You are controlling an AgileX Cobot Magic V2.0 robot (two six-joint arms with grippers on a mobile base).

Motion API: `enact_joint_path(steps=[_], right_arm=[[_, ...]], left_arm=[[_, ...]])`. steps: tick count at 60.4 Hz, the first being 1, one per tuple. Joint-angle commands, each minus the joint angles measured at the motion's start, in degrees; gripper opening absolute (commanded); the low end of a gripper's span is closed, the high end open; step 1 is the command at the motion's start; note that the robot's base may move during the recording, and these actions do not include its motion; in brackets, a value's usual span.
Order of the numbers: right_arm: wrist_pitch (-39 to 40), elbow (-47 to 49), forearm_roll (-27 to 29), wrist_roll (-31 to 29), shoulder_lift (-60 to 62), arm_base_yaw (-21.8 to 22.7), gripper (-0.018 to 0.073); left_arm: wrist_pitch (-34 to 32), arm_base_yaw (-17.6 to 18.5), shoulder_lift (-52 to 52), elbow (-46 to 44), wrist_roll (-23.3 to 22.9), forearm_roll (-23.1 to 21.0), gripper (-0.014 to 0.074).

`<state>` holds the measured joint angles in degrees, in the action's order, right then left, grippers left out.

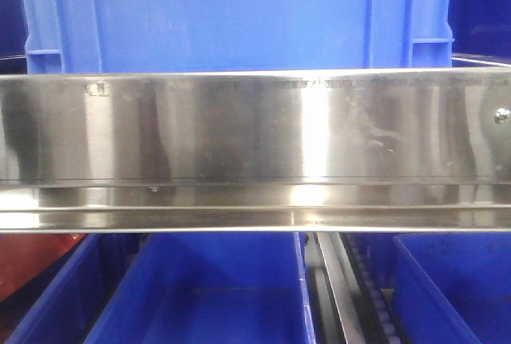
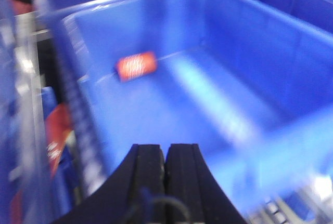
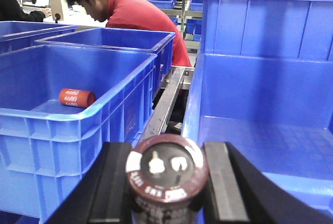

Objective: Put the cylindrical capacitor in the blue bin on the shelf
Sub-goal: 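Lower the capacitor into the same blue bin and open the right gripper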

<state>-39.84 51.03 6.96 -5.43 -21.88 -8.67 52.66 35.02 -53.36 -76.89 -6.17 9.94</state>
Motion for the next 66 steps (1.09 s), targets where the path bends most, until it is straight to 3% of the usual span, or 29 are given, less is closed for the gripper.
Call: enact_joint_path(steps=[1, 8, 16, 27, 51, 66], right_arm=[[1.01, 0.45, -0.07, -0.13, -1.24, 0.00, -0.0162], [1.92, 1.01, -0.07, -0.62, -4.04, 0.00, -0.0162], [2.03, 5.74, 0.07, -3.18, -9.34, -0.09, -0.0162], [2.12, 18.02, 0.07, -4.80, -21.18, -5.11, -0.0162], [-8.40, 49.37, 0.07, -5.20, -55.00, -21.76, -0.0162], [-10.74, 55.58, 1.30, -5.20, -70.09, -24.09, -0.0162]], left_arm=[[-1.49, -0.17, 6.81, 5.71, -2.56, 0.79, -0.0111], [-2.56, -0.17, 16.49, 14.01, -6.33, 2.79, -0.0111], [-3.41, -0.17, 26.31, 21.28, -6.77, 3.72, -0.0111], [-3.73, -0.17, 37.31, 27.42, -9.61, 5.24, -0.0111], [-3.59, -0.17, 41.71, 29.52, -9.61, 5.78, -0.0111], [-3.59, -0.17, 41.71, 29.52, -9.61, 5.78, -0.0111]])
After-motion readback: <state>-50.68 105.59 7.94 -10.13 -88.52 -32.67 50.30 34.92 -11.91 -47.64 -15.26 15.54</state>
